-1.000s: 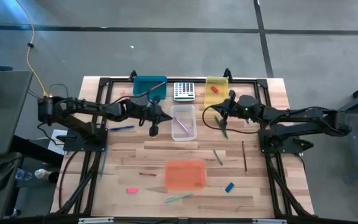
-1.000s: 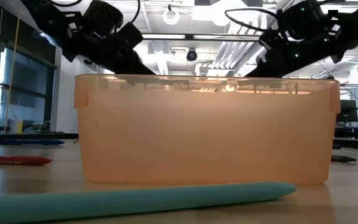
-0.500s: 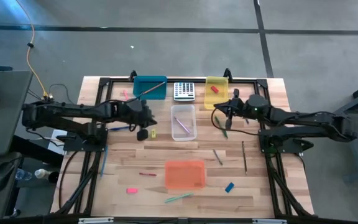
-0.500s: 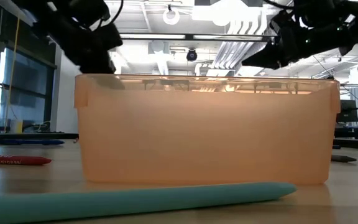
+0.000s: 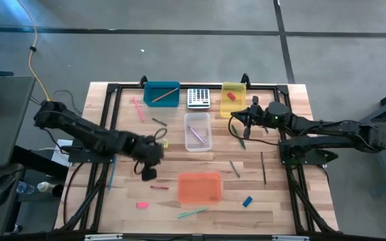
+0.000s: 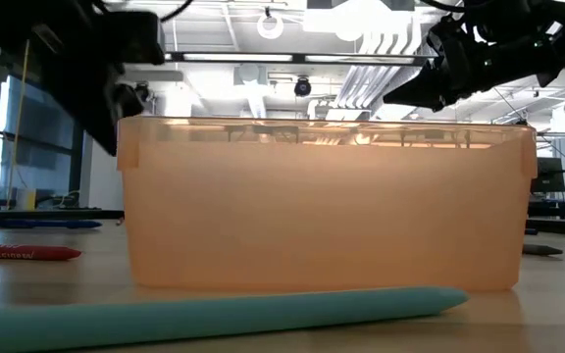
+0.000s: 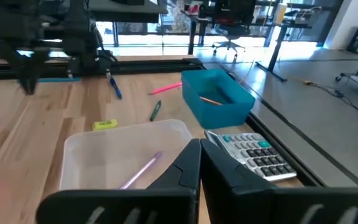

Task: Sort crayons/erasers/pens/pencils in bins
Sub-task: Put the red crayon into the orange bin

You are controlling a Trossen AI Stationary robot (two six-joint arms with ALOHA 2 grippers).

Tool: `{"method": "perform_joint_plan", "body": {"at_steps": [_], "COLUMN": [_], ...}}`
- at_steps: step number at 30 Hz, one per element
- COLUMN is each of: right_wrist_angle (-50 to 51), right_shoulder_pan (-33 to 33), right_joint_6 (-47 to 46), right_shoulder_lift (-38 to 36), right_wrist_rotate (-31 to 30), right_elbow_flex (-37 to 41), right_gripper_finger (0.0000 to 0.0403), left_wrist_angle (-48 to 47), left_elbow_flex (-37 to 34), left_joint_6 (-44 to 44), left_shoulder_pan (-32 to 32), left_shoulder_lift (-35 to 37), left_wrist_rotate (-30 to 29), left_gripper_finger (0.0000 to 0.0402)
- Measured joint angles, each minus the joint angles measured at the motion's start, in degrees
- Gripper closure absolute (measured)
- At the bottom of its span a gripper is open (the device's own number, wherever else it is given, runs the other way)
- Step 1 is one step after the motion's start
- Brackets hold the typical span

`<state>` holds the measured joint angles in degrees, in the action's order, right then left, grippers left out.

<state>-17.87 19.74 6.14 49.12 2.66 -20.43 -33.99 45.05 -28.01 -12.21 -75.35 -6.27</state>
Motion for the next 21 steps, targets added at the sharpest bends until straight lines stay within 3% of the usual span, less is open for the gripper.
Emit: {"method": "perform_joint_plan", "body": {"at_steps": [9,15,21], "right_wrist_angle": [-0.6,-3.5,-4.5], "right_shoulder_pan": [-4.8,-5.7,-5.7], "right_joint_6": [3.6,7.4,10.5], "right_shoulder_lift": [-0.1,-0.2,-0.4], "right_wrist_rotate": [-1.8,-2.4,-2.4], "right_elbow_flex": [0.0,0.0,0.0], "right_gripper_finger": [0.0403,0.0403,0.0403], "left_wrist_angle": [-2.5,-2.2,-1.8], "left_elbow_flex": [5.8,8.7,10.4], "left_joint_6": [-17.1,-19.4,-19.1], "left_shoulder_pan": [-13.5,-17.4,-17.5], "left_shoulder_lift": [-12.1,-19.4,-25.9], "left_wrist_rotate": [-1.3,-2.1,-2.9], "left_gripper_finger": [0.0314,0.0285,0.0284]}}
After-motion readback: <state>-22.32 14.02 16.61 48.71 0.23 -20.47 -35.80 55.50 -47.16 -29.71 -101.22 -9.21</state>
